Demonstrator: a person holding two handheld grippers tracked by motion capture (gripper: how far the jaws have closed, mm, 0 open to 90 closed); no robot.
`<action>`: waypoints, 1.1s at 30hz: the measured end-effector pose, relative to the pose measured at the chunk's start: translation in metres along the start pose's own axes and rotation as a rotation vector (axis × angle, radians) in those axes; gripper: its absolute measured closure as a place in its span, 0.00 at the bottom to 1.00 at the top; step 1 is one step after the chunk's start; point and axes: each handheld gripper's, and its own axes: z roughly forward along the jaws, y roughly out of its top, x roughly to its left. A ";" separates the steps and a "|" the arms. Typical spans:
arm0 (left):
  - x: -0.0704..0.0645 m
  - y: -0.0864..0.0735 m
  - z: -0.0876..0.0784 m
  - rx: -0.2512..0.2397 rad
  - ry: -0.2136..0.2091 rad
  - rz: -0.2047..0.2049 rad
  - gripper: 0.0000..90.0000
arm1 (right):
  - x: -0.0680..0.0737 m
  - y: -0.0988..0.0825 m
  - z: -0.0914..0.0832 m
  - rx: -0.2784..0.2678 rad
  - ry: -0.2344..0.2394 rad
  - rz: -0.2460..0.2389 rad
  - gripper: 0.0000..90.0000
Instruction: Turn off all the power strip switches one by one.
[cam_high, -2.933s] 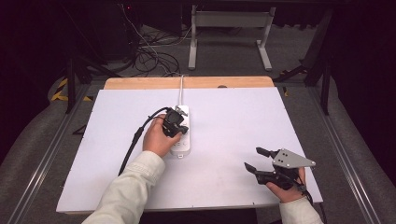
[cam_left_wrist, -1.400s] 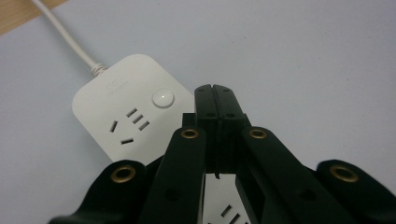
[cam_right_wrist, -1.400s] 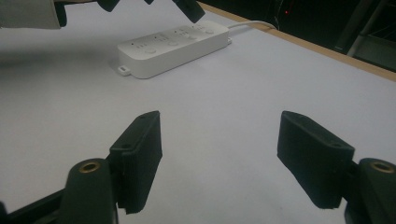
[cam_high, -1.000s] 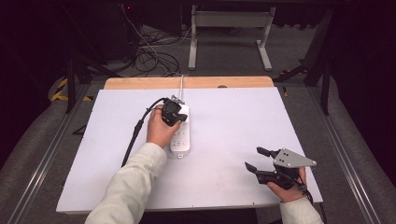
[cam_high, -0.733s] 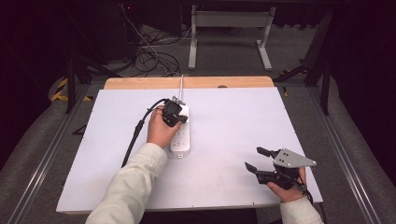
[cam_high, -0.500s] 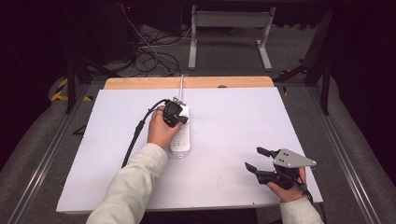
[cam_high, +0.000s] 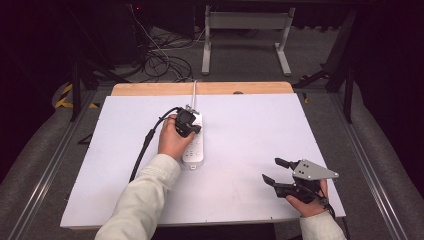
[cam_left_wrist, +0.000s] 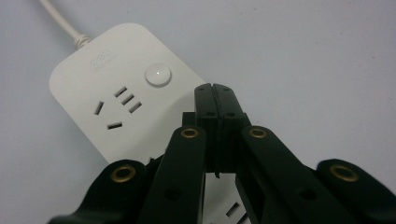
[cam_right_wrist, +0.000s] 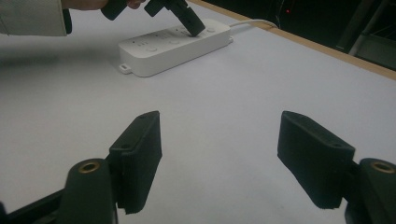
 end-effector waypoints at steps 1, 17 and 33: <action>-0.002 0.000 0.000 0.004 0.009 0.007 1.00 | 0.000 0.000 0.000 0.000 0.000 0.002 0.35; -0.006 0.002 0.001 0.015 0.034 0.024 1.00 | 0.001 0.000 0.000 0.002 0.000 0.004 0.35; -0.003 0.011 -0.027 -0.121 0.015 -0.009 1.00 | -0.001 -0.001 -0.001 0.000 -0.004 0.005 0.35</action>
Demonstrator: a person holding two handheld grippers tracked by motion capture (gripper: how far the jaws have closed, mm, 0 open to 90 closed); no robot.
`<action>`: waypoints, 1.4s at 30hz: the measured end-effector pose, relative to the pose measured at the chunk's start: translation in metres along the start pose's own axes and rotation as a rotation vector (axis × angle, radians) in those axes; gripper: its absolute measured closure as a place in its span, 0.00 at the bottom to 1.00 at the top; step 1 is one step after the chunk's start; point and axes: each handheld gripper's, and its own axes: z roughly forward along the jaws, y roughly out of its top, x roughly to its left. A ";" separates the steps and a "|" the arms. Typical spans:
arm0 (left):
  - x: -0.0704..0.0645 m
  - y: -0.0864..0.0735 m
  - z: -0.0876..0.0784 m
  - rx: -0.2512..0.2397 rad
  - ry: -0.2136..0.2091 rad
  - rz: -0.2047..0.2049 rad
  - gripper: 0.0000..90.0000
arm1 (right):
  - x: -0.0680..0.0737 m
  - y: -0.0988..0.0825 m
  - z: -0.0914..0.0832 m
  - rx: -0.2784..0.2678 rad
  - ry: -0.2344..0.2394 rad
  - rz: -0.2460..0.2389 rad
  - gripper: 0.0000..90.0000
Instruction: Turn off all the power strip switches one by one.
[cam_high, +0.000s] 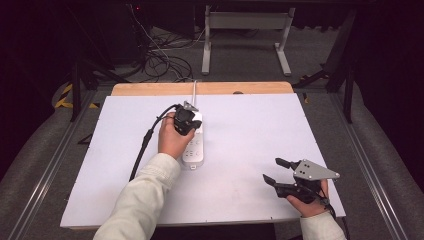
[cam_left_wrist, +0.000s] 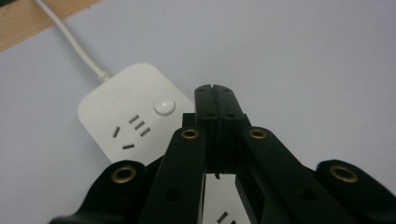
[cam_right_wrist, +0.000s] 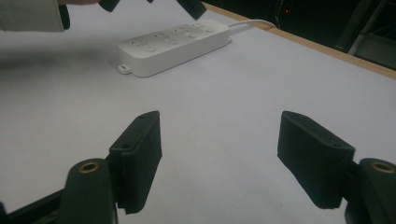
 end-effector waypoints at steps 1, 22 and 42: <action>0.000 0.002 -0.003 -0.005 0.005 0.002 1.00 | 0.000 0.000 0.001 0.000 0.001 0.002 0.35; 0.012 0.006 -0.006 -0.004 -0.004 0.003 1.00 | 0.001 0.001 -0.001 -0.003 0.001 -0.001 0.35; 0.021 0.011 0.032 0.068 0.011 -0.010 1.00 | 0.000 0.000 -0.002 -0.009 0.009 0.009 0.35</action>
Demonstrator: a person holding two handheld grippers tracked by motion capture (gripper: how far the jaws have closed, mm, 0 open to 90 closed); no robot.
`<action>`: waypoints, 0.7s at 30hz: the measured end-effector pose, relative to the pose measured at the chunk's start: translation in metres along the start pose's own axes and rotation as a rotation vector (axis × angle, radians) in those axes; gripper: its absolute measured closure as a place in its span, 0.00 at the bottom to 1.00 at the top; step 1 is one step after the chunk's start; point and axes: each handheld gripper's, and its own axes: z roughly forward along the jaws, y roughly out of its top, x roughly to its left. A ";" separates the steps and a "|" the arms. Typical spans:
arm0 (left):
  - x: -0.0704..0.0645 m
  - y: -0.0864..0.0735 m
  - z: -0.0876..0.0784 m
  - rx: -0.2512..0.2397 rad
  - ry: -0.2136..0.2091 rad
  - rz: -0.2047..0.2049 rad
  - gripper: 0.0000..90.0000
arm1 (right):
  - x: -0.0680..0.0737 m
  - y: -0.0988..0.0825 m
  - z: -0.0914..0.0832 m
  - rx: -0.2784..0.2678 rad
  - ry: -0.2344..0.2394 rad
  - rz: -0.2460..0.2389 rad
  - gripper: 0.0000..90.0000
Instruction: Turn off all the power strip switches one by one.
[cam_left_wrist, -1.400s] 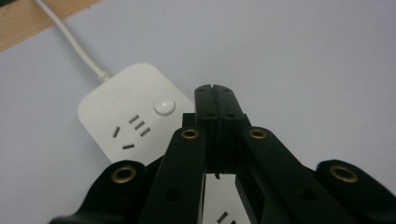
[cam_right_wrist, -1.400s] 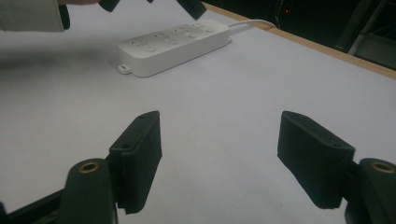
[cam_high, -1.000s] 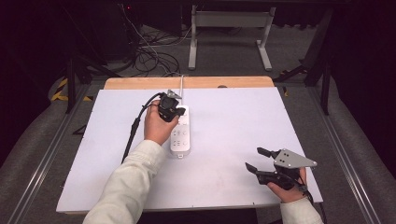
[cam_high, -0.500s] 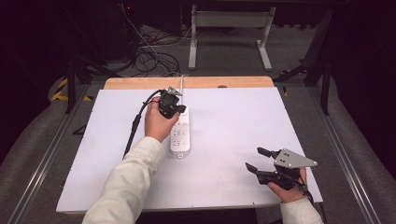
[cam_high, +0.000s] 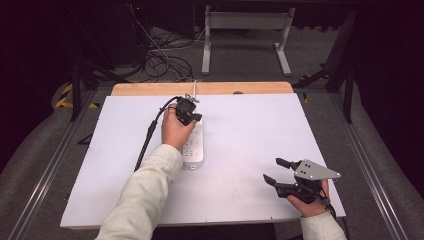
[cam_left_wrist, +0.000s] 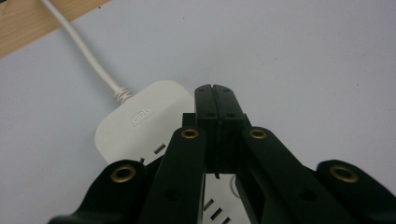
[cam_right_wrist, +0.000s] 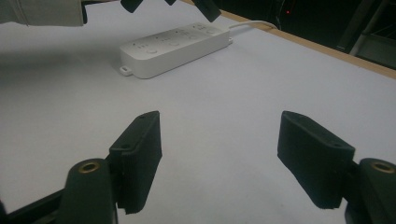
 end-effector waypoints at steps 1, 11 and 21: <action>0.000 -0.001 0.001 0.001 0.005 0.002 1.00 | 0.000 0.000 0.000 0.001 0.000 -0.002 0.35; 0.002 -0.004 0.009 0.014 0.019 -0.003 1.00 | 0.000 0.000 0.000 -0.001 0.002 -0.001 0.35; 0.002 -0.005 0.011 0.029 0.037 0.005 1.00 | 0.000 0.000 0.000 -0.001 0.000 -0.004 0.35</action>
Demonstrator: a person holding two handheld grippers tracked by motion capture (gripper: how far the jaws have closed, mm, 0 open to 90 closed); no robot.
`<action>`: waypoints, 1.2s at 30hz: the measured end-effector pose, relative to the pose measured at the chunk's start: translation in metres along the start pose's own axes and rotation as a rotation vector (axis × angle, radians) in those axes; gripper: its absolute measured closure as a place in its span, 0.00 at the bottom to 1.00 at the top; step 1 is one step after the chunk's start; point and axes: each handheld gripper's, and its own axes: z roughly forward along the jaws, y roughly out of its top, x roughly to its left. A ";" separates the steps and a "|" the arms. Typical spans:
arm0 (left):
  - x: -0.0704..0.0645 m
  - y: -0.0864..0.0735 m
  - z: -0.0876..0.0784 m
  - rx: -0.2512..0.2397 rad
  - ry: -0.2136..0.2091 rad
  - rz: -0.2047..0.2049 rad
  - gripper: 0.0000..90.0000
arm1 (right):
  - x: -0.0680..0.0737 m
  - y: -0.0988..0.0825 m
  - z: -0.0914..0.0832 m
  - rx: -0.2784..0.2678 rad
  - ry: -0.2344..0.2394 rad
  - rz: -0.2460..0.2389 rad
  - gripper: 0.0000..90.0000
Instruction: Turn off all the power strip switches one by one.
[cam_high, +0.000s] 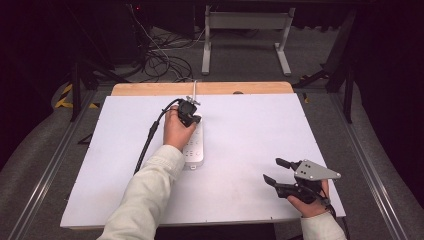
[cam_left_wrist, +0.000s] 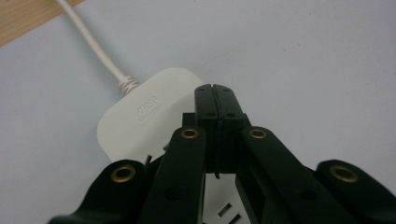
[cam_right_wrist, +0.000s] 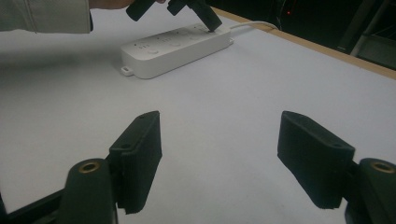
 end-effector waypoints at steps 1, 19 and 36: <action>0.000 0.000 0.000 0.001 0.001 -0.001 1.00 | 0.000 0.000 0.000 0.000 0.000 0.000 0.35; -0.006 -0.001 0.003 0.002 0.028 0.009 1.00 | 0.000 0.000 0.000 0.002 0.002 0.000 0.35; -0.008 -0.005 0.004 -0.017 0.041 -0.019 1.00 | 0.000 -0.001 -0.002 0.001 0.002 0.001 0.35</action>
